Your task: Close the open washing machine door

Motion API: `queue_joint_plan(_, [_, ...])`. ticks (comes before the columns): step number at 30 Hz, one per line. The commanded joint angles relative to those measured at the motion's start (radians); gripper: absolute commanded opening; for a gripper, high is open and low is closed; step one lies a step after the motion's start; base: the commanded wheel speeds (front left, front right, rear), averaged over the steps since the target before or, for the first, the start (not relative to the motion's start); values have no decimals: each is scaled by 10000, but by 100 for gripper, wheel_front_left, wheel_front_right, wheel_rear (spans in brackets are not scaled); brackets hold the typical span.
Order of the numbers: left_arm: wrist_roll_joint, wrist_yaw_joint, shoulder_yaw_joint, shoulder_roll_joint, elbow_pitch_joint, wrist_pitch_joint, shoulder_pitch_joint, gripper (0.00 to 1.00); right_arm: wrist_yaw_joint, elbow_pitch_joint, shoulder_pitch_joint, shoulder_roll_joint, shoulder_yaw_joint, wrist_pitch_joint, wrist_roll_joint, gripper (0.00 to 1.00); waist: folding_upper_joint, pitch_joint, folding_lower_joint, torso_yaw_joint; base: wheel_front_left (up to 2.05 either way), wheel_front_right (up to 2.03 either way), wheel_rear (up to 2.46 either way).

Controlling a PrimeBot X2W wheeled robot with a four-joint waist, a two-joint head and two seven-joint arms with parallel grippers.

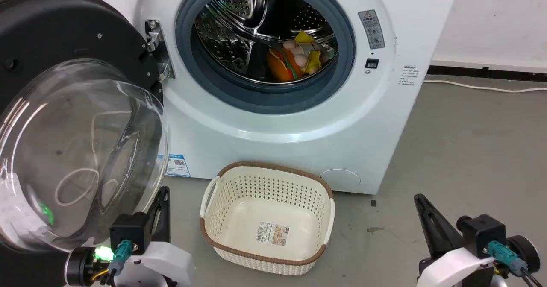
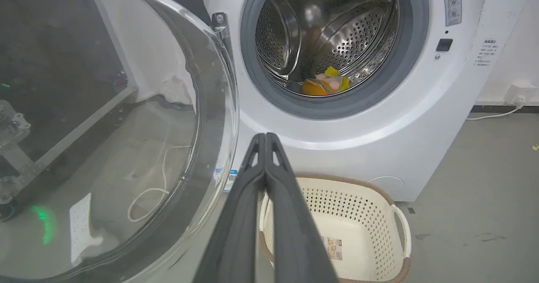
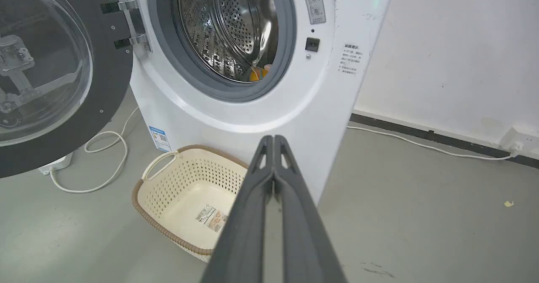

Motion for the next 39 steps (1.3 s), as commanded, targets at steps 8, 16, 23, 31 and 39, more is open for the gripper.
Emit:
queue_joint_plan(8, [26,-55,30,-7,-45,3,146,0,-6,-49,-141,-8,-20,3,-76,0,0,0,0,0,0,0,0])
queue_joint_plan(16, [26,-55,30,-7,-45,3,146,0,-6,-49,-141,-8,-20,3,-76,0,0,0,0,0,0,0,0])
queue_joint_plan(23, [26,-55,30,-7,-45,3,146,0,-6,-49,-141,-8,-20,3,-76,0,0,0,0,0,0,0,0])
queue_joint_plan(31, [26,-55,30,-7,-45,3,146,0,-6,-49,-141,-8,-20,3,-76,0,0,0,0,0,0,0,0])
queue_joint_plan(39, [26,-55,30,-7,-45,3,146,0,-6,-49,-141,-8,-20,3,-76,0,0,0,0,0,0,0,0])
